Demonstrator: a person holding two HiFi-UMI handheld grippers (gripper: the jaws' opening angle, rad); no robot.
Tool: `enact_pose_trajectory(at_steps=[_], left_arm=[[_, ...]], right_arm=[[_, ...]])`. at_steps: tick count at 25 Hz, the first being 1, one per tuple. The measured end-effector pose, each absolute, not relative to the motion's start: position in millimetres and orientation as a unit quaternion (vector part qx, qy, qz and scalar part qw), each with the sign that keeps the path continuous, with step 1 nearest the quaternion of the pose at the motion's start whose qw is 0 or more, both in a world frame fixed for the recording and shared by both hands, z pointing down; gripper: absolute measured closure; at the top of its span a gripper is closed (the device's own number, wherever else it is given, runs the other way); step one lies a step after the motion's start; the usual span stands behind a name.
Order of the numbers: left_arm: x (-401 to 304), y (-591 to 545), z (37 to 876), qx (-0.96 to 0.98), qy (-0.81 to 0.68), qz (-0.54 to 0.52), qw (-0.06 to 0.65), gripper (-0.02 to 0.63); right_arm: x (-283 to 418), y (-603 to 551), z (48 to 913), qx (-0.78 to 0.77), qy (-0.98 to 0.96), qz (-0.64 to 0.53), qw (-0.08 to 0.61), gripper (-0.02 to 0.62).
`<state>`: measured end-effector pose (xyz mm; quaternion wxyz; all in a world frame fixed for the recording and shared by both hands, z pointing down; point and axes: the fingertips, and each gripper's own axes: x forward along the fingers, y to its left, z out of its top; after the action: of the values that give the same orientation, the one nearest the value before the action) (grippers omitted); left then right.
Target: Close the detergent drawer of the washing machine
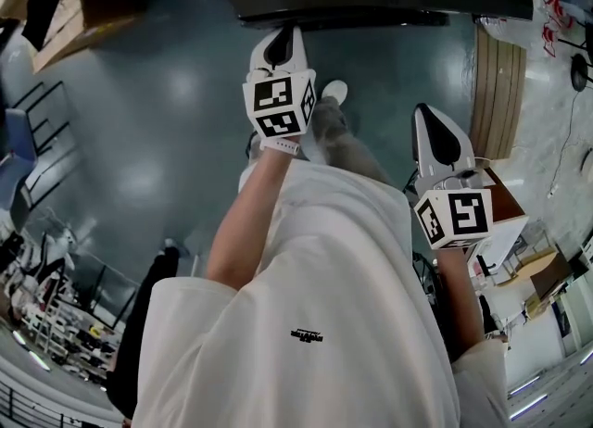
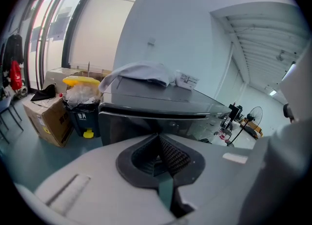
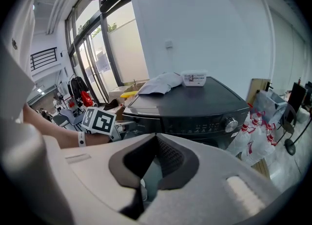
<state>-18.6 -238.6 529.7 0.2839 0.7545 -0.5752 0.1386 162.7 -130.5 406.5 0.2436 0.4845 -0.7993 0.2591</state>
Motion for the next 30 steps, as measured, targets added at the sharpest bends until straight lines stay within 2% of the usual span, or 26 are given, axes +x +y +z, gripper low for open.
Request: enact_pose_trajectory(at_steps=[30], left_arm=[[-20.9, -252.4, 536.7, 0.766, -0.555, 0.152, 0.284, 0.588]], right_arm=[[155.9, -125.5, 392.2, 0.491, -0.803, 0.239, 0.239, 0.594]])
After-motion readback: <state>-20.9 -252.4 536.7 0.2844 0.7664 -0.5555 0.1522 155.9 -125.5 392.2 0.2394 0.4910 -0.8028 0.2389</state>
